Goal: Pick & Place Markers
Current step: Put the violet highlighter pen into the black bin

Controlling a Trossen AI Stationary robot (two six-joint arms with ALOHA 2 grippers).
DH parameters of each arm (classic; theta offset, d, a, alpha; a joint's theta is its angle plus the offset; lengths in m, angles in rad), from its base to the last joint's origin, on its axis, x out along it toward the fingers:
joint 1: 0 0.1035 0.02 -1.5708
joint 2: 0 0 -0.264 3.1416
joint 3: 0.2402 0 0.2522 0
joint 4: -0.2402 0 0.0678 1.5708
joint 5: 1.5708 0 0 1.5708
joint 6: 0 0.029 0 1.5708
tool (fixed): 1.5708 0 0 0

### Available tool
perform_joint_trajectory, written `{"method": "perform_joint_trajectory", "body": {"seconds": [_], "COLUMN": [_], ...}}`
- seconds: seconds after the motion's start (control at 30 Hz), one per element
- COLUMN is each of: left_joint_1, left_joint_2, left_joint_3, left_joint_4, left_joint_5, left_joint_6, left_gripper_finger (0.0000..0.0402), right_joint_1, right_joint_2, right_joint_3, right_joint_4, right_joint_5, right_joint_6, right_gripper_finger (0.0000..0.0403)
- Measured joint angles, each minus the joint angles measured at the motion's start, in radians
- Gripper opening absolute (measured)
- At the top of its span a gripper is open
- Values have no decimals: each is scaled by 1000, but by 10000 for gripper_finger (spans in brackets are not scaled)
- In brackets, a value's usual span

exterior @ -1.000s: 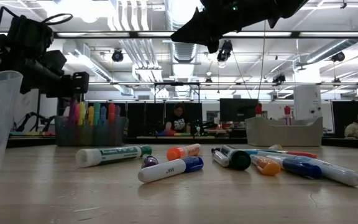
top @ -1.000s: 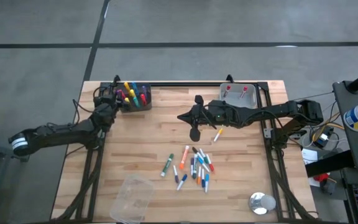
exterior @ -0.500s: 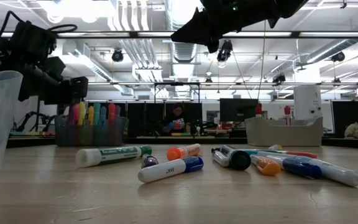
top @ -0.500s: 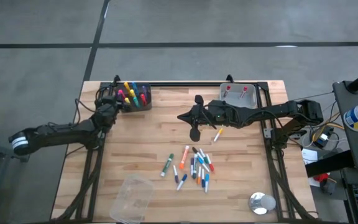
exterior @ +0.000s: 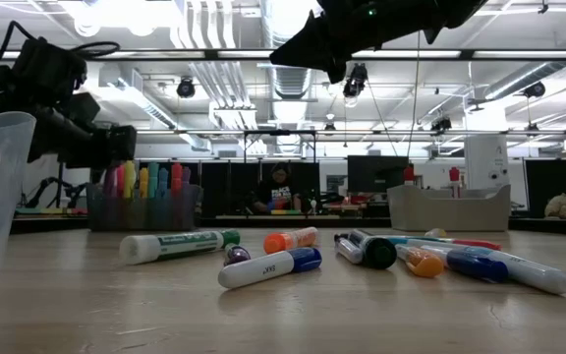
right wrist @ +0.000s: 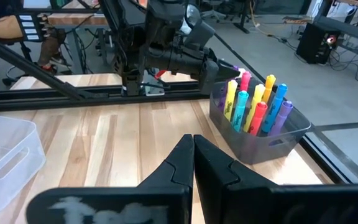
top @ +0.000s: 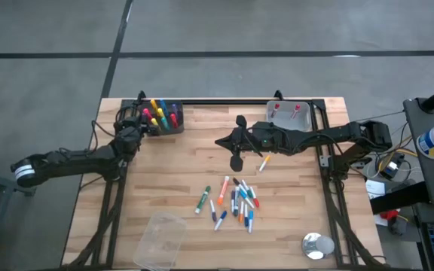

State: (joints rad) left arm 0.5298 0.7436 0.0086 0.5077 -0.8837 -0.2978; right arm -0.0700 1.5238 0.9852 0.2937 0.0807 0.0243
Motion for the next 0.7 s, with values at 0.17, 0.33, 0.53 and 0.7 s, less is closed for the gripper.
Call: {"method": "perform_joint_trajectory", "body": {"seconds": [0.17, 0.33, 0.53, 0.7], "left_joint_1": [1, 8, 8, 8], "left_joint_2": [0, 10, 29, 48], "left_joint_3": [-1, -1, -2, -2], "left_joint_4": [13, 11, 14, 15], "left_joint_5": [7, 14, 30, 31], "left_joint_6": [12, 4, 0, 5], "left_gripper_finger": [76, 76, 76, 76], "right_joint_1": [0, 0, 0, 0], "right_joint_2": [0, 0, 0, 0], "right_joint_3": [0, 0, 0, 0], "right_joint_4": [1, 2, 2, 3], "right_joint_5": [0, 0, 0, 0], "right_joint_6": [2, 2, 7, 9], "right_gripper_finger": [8, 8, 8, 8]}}
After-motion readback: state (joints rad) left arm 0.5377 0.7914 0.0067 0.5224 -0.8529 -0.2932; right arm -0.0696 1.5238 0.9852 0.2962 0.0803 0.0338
